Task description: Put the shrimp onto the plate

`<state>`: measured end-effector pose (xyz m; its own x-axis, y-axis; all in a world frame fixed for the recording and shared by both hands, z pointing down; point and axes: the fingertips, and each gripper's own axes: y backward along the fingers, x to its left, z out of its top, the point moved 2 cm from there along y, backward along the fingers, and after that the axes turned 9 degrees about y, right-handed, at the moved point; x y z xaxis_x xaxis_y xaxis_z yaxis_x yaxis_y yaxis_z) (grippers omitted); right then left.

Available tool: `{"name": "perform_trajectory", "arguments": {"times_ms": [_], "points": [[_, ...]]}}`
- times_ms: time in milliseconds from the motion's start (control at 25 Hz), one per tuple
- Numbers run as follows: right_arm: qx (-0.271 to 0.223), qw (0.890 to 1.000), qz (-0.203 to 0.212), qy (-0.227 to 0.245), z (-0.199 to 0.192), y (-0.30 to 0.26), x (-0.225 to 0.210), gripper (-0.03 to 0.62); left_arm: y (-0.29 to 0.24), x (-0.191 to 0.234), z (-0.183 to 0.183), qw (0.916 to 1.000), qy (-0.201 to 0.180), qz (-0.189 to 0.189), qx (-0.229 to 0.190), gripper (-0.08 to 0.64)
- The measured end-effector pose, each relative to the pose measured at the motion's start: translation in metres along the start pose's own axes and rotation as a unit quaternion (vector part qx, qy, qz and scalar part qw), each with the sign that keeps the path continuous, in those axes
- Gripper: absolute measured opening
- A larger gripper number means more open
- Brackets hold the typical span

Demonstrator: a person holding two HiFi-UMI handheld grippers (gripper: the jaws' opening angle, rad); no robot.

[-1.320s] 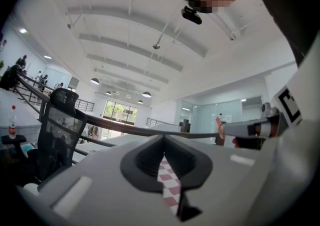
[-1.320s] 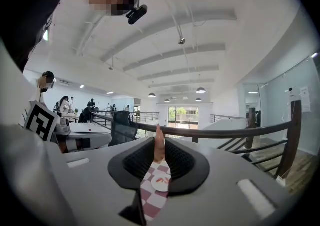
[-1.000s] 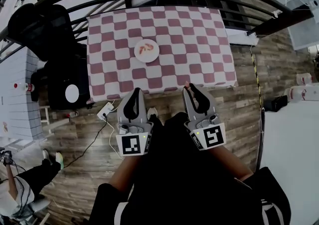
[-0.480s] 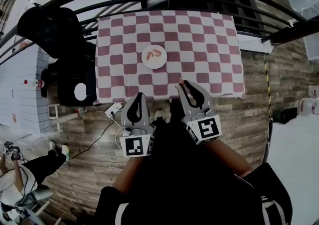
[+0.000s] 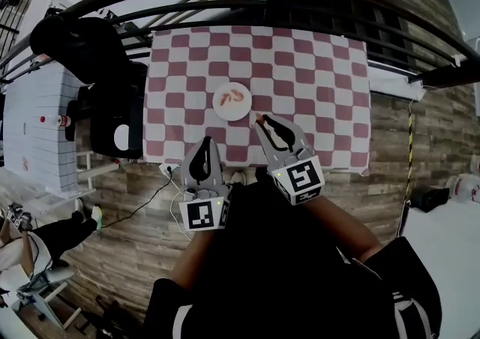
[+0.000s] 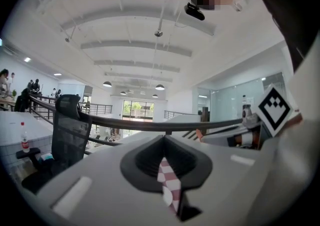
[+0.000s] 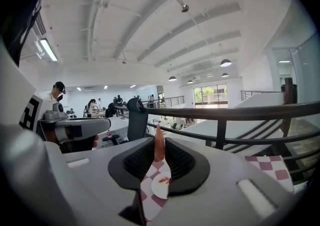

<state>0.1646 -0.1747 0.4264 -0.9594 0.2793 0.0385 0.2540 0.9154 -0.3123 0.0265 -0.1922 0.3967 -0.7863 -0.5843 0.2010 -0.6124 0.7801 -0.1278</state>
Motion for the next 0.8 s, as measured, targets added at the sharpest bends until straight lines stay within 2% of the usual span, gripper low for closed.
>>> {"name": "perform_trajectory", "arguments": {"times_ms": [160, 320, 520, 800], "points": [[0.033, 0.999, 0.037, 0.008, -0.020, -0.023, -0.009, 0.066, -0.019, 0.004, -0.015, 0.9995, 0.004, 0.026, 0.019, 0.009], [0.052, 0.996, 0.068, 0.023, -0.041, -0.046, -0.010, 0.066, -0.029, 0.011, -0.021, 0.9986, 0.003, 0.049, 0.021, 0.009], [0.081, 0.990, 0.106, 0.043, -0.066, -0.075, -0.008, 0.066, -0.032, 0.014, -0.034, 0.9969, 0.020, 0.072, 0.025, 0.009], [0.115, 0.981, 0.134, 0.075, -0.099, -0.103, 0.001, 0.066, -0.032, 0.012, -0.045, 0.9953, 0.030, 0.086, 0.033, 0.009]]}}
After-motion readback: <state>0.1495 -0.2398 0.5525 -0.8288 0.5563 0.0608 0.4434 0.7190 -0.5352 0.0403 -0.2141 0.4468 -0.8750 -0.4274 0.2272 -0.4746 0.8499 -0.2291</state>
